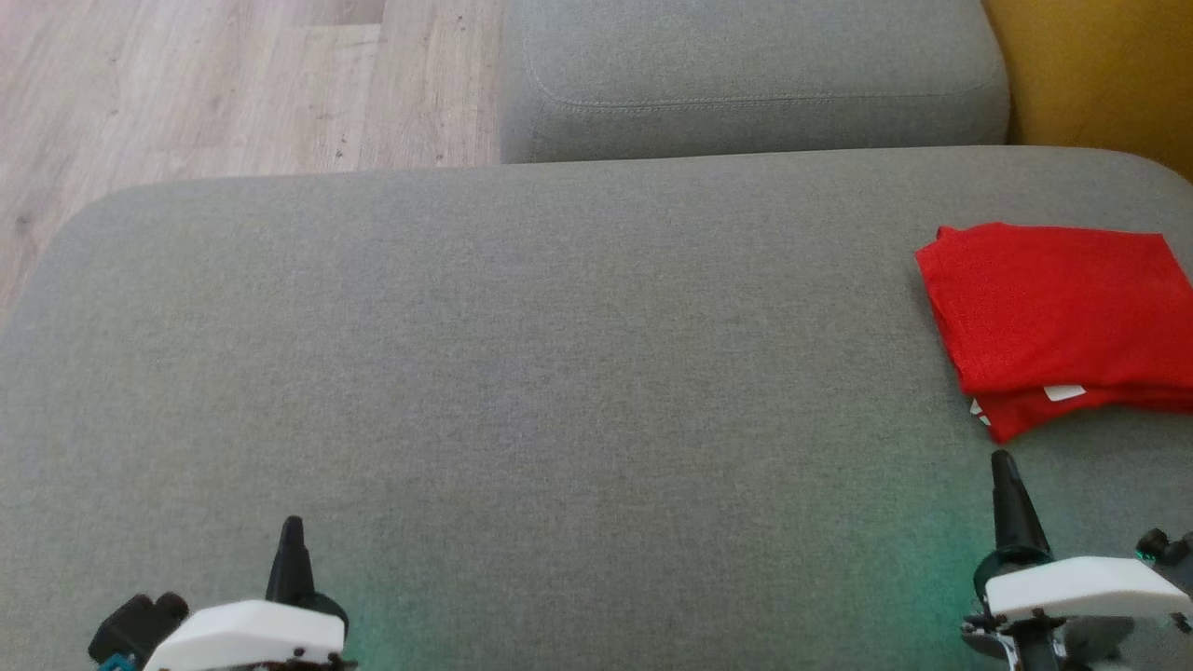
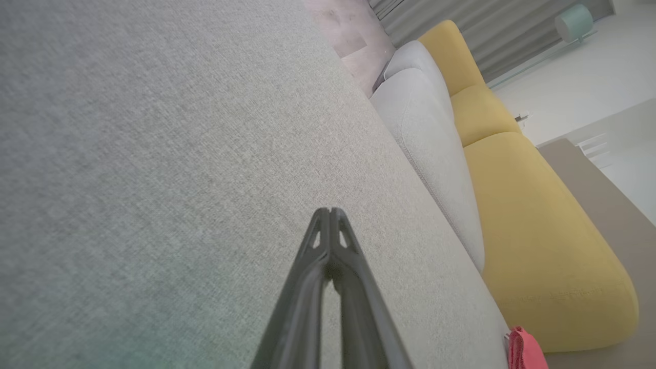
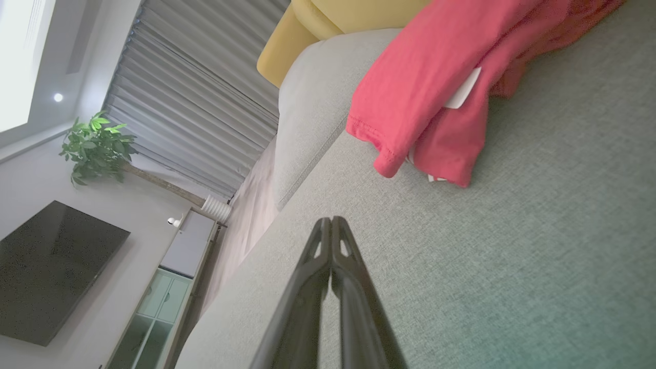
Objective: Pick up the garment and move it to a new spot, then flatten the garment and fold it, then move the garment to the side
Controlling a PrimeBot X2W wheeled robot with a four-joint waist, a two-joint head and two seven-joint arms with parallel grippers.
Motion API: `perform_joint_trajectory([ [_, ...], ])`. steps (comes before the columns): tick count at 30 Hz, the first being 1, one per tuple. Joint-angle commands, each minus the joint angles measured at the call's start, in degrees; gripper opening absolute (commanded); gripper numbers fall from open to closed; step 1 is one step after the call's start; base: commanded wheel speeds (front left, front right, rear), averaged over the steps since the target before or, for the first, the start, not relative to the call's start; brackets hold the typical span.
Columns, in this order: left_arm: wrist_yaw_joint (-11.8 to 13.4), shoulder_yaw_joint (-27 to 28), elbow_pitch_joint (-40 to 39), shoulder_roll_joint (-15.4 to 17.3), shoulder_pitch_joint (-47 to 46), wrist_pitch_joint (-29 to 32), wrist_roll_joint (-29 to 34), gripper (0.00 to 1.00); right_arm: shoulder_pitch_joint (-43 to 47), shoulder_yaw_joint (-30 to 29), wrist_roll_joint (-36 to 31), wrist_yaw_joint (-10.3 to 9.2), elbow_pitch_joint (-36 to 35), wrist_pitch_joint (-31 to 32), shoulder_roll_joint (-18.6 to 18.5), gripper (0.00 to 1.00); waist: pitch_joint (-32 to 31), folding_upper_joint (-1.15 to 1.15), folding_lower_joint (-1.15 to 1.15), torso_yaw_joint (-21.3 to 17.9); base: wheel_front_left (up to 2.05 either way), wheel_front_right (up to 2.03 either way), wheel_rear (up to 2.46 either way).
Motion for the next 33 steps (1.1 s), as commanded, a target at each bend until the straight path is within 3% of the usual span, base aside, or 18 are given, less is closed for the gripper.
perform_joint_trajectory([
  [1,-0.6,2.1,-1.5,0.1,-3.6,0.2,-0.9,0.0,-3.4,0.3,1.5,-0.02,-1.6,0.2,-1.2,0.0,0.0,0.0,0.0,0.0,0.0,0.0,0.0],
  [33,-6.7,11.4,-0.9,-3.3,-6.5,5.3,-15.6,0.0,-7.2,-1.4,24.4,-0.04,-0.7,3.2,-1.3,0.0,0.4,0.0,0.0,-1.2,0.0,0.0,0.0],
])
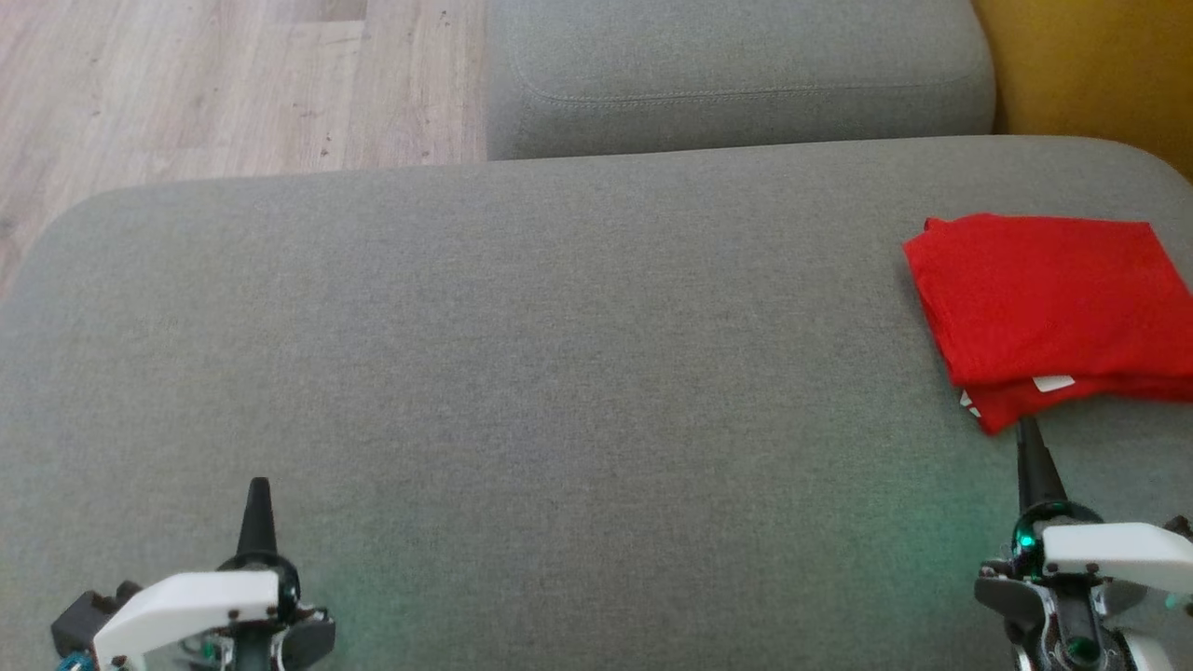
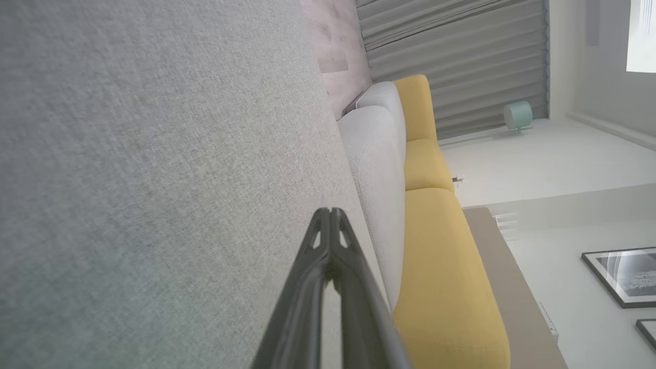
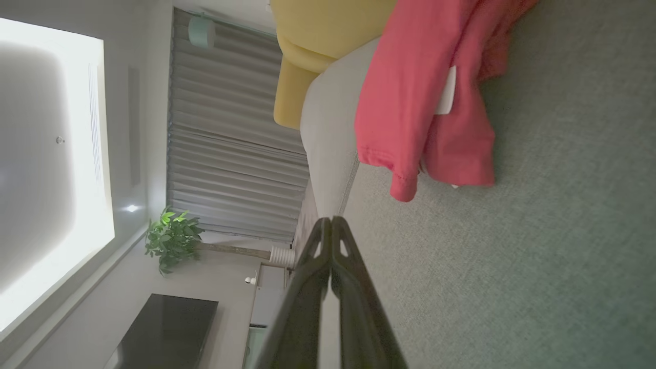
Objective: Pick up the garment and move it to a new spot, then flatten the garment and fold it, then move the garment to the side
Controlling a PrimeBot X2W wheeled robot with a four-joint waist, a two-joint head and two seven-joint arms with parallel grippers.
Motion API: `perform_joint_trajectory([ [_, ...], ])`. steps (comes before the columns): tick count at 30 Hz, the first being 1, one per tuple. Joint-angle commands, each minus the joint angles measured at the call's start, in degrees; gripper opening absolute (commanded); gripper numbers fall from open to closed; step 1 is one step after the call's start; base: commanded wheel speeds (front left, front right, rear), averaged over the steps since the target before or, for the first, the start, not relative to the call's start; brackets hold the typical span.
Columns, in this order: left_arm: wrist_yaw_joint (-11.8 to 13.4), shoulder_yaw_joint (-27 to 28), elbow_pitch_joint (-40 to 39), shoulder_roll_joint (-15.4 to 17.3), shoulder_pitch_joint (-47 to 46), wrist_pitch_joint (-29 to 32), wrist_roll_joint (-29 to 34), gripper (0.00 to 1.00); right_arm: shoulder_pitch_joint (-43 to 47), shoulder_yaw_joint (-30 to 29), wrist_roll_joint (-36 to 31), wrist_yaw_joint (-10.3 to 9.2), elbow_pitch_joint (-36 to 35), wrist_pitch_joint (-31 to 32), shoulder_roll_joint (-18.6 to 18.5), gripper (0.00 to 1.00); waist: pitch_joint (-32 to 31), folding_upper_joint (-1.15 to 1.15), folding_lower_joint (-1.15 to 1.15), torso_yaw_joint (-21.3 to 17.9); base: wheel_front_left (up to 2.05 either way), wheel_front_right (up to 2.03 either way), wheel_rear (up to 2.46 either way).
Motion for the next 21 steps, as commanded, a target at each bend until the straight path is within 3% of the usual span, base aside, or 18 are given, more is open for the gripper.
perform_joint_trajectory([
  [1,-1.0,2.9,-1.4,-0.2,-3.4,0.5,-1.5,0.0,-3.1,0.6,2.2,-0.04,-1.8,0.5,-1.3,0.0,0.0,0.0,0.0,-0.1,0.0,0.0,0.0],
  [21,-4.5,8.3,-1.1,-2.1,-5.0,3.5,-9.9,0.0,-5.3,-0.5,15.3,-0.04,-1.3,2.4,-1.2,0.0,0.2,0.0,0.0,-0.7,0.0,0.0,0.0],
])
